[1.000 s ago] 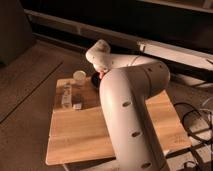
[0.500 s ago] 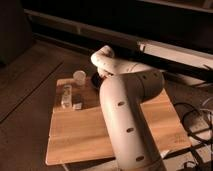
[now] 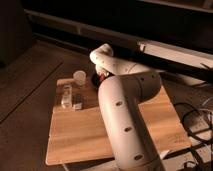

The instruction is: Place the pepper in the ceramic bowl

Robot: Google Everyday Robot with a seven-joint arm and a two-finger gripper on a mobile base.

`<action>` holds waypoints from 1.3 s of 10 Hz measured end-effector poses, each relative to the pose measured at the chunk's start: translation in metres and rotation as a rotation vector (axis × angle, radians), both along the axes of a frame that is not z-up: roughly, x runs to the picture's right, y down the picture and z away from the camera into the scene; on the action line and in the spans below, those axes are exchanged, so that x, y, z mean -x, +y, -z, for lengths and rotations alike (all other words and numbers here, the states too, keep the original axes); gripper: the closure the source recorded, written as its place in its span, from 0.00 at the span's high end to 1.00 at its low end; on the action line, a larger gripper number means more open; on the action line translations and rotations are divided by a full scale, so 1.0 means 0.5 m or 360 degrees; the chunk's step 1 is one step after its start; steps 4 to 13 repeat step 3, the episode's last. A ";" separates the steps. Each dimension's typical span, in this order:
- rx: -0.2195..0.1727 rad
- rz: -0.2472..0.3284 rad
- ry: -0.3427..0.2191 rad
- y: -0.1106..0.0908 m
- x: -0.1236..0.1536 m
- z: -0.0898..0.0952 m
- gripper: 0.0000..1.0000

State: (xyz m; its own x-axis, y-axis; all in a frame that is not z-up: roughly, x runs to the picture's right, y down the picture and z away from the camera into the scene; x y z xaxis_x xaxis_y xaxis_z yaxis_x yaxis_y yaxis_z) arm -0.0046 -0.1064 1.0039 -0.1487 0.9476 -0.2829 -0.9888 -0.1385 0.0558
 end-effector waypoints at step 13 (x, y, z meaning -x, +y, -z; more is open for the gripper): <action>-0.0003 0.0000 0.0001 0.000 -0.002 0.002 0.80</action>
